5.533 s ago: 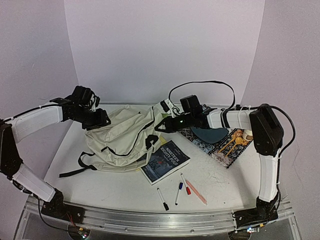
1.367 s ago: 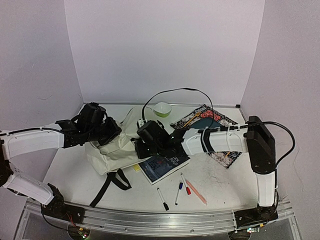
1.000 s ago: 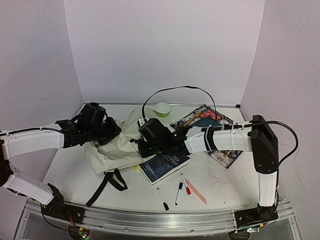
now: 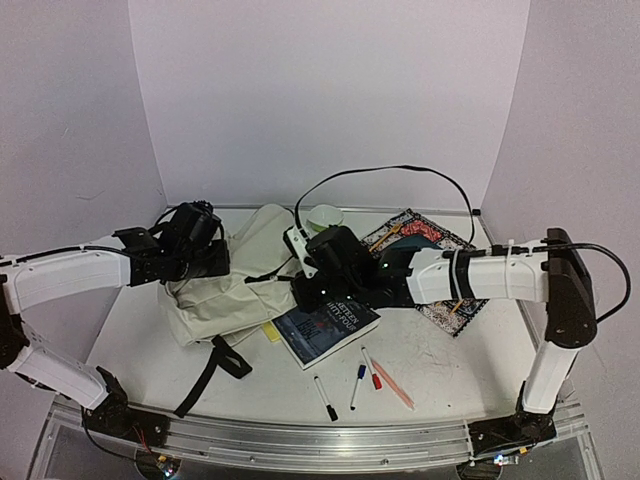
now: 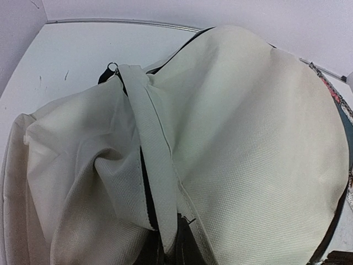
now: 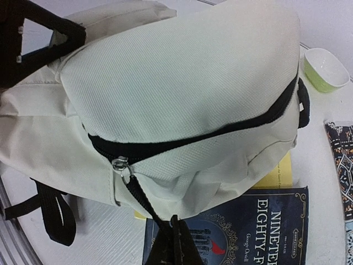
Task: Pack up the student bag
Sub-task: Unzip the largest pocket of the student bag.
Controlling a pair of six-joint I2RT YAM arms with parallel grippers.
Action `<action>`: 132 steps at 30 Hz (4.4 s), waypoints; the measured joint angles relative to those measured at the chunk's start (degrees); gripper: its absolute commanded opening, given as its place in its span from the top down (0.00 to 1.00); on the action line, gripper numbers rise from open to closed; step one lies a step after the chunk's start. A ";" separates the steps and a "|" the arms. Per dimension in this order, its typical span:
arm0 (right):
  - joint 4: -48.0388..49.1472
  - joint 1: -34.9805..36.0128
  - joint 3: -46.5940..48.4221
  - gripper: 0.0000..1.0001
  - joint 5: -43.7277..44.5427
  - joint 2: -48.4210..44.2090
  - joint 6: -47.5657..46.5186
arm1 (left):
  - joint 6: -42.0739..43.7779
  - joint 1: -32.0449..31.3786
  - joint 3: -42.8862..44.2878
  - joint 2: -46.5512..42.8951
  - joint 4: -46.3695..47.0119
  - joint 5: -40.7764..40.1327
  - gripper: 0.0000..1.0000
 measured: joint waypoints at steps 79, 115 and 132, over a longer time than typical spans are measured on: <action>-5.46 -1.78 4.20 1.00 -11.78 -0.24 10.28 | -0.73 1.87 0.16 2.20 2.66 3.46 1.00; -6.42 -1.97 17.46 1.00 -26.30 7.63 0.94 | 4.02 10.93 6.65 9.52 3.33 -1.73 0.48; -5.53 -1.77 18.32 1.00 -26.52 10.01 1.03 | -22.48 10.84 -11.99 -11.84 3.73 20.77 0.32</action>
